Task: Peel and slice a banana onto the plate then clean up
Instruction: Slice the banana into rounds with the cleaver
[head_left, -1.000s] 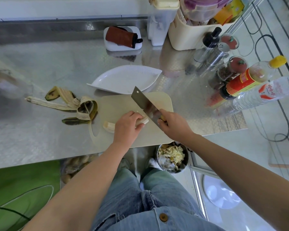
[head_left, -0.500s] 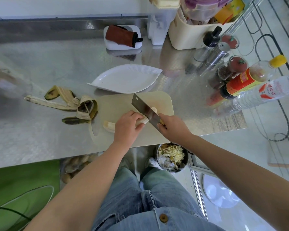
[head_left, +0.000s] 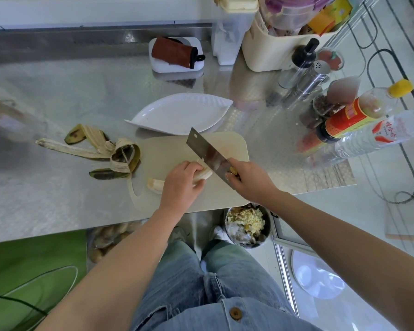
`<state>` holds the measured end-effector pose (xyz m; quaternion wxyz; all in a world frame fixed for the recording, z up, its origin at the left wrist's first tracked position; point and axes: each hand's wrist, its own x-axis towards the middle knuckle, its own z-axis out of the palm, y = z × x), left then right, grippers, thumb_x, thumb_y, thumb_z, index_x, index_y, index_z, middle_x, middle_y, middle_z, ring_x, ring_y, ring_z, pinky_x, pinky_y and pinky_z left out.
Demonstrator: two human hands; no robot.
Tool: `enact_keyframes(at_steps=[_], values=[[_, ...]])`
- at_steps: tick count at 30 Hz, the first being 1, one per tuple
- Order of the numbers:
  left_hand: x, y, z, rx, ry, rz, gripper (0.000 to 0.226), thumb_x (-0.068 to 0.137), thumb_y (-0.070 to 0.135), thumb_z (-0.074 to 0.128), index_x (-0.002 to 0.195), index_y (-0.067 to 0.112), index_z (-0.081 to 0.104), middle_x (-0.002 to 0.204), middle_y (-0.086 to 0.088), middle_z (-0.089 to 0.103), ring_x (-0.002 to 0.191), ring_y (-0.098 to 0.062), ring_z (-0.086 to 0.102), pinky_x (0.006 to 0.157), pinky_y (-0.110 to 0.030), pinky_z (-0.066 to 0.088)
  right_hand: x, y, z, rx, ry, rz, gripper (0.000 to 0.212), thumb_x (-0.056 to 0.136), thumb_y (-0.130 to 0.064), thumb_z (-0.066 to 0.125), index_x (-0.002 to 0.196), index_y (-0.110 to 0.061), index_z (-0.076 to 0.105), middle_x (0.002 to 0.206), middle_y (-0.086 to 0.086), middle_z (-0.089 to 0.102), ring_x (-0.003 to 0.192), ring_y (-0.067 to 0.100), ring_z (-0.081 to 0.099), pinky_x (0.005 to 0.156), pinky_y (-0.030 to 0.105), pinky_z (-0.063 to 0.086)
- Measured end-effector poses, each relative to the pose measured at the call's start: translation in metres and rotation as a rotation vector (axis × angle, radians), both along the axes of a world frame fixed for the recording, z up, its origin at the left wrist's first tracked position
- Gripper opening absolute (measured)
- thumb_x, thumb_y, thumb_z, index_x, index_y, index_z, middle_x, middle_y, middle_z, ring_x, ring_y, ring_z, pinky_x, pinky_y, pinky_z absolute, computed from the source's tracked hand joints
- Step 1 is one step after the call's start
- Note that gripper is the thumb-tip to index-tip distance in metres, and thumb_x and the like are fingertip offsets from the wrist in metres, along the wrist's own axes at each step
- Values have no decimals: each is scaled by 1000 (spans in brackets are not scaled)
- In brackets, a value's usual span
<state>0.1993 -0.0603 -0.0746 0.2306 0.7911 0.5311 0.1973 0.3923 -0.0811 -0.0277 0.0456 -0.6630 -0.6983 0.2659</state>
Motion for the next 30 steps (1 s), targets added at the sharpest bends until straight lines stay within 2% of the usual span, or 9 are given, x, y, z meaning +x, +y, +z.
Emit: enact_keyframes(at_steps=[4,8,12,17,22,25,30], values=[[-13,1,2,9,-4,14,27,71,15,79,93,10,66,85,-5,63,73,-21,57,64,-27,44,-7,1,-9,-27,19,7,14,95,-21,47,102,-9,52,75,1,50,67,24,47,56,30,33],[-18,1,2,-8,5,26,27,72,15,79,95,10,66,87,-5,63,74,-20,57,66,-24,42,-12,-3,-17,-73,19,33,20,97,-22,46,111,-10,52,87,9,61,77,28,55,58,30,35],[-12,2,1,-24,-10,10,25,73,14,77,95,10,67,87,-5,64,76,-22,58,67,-29,45,3,-7,-17,-45,-9,-82,27,96,-21,46,121,-10,50,73,3,51,67,28,50,58,32,39],[8,7,1,-38,-47,-18,24,72,11,77,95,11,69,87,-5,64,77,-23,59,69,-29,44,17,-4,-8,-22,18,-137,17,95,-19,49,103,-5,53,61,1,46,59,27,49,52,32,35],[19,7,-3,-47,-32,-13,26,72,15,77,97,14,71,89,-3,65,82,-23,59,71,-33,46,18,0,3,14,34,-74,6,93,-20,50,91,-14,47,55,-3,40,54,25,45,47,29,29],[18,6,-2,-28,4,5,25,73,21,78,97,16,71,89,-1,65,82,-21,59,68,-33,48,17,0,3,5,-12,-29,10,92,-20,49,87,-13,44,57,1,44,55,28,47,47,30,33],[17,5,-2,-23,9,-1,25,74,22,77,98,17,71,91,0,66,84,-21,59,68,-33,48,15,-1,4,-12,-34,-10,13,93,-21,47,84,-18,39,61,5,48,58,30,51,53,39,46]])
